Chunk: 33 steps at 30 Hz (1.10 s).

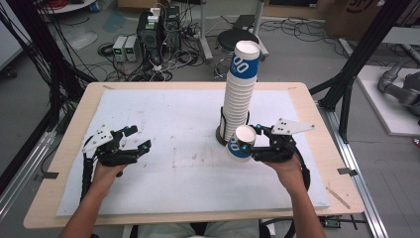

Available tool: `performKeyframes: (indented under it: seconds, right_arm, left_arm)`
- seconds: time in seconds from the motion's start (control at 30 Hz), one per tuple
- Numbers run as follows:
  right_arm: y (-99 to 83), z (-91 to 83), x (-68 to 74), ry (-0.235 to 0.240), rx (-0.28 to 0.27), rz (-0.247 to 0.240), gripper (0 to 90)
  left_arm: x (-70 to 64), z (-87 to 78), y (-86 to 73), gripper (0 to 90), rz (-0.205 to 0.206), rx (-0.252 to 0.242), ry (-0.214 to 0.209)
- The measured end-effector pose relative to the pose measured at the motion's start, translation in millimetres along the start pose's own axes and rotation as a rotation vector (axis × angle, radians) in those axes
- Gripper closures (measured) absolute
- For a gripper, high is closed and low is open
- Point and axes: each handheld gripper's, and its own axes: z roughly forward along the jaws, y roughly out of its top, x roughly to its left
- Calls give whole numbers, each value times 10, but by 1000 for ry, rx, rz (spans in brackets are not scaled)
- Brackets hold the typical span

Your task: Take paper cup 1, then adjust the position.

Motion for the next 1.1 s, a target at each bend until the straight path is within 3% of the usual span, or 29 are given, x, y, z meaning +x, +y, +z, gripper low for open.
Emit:
performKeyframes:
  seconds: [0.23, 0.57, 0.93, 1.1]
  right_arm:
    - [-2, 102, 75, 14, 9, -30, 315]
    - [-51, 91, 44, 31, 7, -10, 315]
    - [-76, 152, 124, 62, 18, -22, 314]
    - [-73, 233, 154, 84, 25, -28, 314]
  left_arm:
    - [-13, 39, 0, 164, 10, 3, -23]
    - [-83, 81, 14, 164, 28, 9, -56]
    - [-260, 205, 7, 164, 62, 65, -170]
    - [-354, 236, 29, 164, 67, 66, -215]
